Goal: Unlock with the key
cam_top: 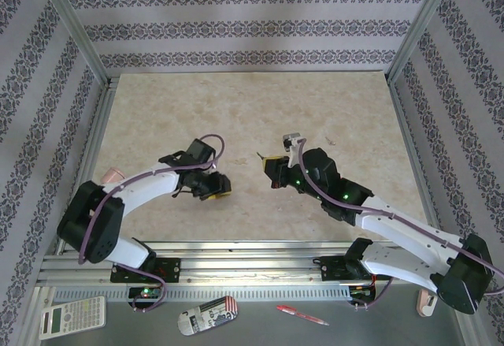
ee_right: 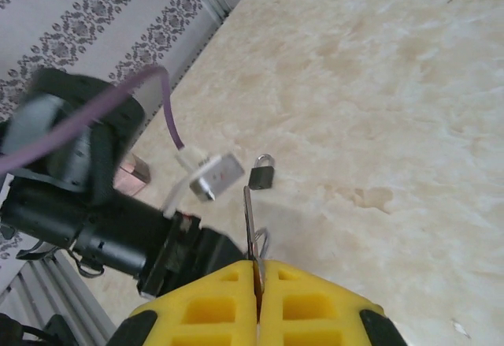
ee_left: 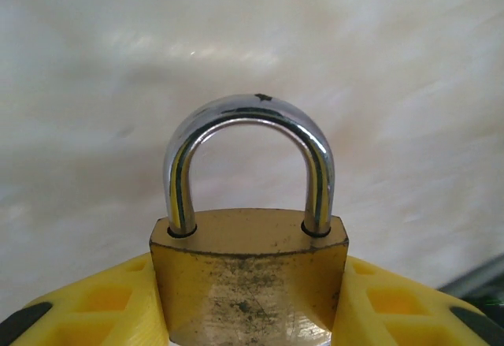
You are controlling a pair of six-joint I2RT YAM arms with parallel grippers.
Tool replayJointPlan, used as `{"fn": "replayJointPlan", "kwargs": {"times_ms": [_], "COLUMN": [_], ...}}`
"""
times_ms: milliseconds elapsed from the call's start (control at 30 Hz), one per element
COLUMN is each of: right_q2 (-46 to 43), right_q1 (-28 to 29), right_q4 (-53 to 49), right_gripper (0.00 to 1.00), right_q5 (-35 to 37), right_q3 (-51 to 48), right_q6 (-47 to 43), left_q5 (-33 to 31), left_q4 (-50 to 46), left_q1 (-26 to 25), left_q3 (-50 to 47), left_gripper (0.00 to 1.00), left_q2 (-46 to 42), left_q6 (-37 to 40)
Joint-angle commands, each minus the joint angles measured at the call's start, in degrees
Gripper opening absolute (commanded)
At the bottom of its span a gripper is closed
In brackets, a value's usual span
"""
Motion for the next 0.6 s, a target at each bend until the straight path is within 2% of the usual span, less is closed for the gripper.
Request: {"fn": "replayJointPlan", "kwargs": {"times_ms": [0, 300, 333, 400, 467, 500, 567], "right_q2": [-1.4, -3.9, -4.3, -5.4, -6.4, -6.9, -7.9], "right_q1": [-0.6, -0.6, -0.6, -0.6, -0.7, -0.8, -1.0], "right_q4": [-3.1, -3.7, -3.9, -4.1, -4.4, -4.5, -4.7], "right_gripper": [0.00, 0.00, 0.00, 0.00, 0.00, 0.00, 0.00], "right_q5": [1.8, 1.9, 2.0, 2.3, 2.7, 2.9, 3.0], "right_q3": [0.5, -0.7, -1.0, -1.6, -2.2, -2.5, -3.1], "right_q6": [-1.2, -1.0, -1.0, -0.9, -0.8, -0.7, -0.6], "left_q5": [-5.1, -14.0, -15.0, -16.6, -17.4, -17.9, -19.3], "left_q4": [-11.9, -19.9, -20.7, -22.1, -23.5, -24.5, -26.6], "left_q1": [-1.6, -5.0, -5.3, -6.1, -6.8, -7.4, -8.8], "left_q3": [4.0, 9.9, 10.5, 11.6, 12.9, 13.7, 15.5], "left_gripper": [0.00, 0.00, 0.10, 0.42, 0.62, 0.68, 0.71], "left_q2": [1.8, 11.7, 12.2, 12.1, 11.3, 10.6, 9.1], "left_q6": [9.0, 13.3, 13.5, 13.5, 12.9, 12.6, 11.8]}}
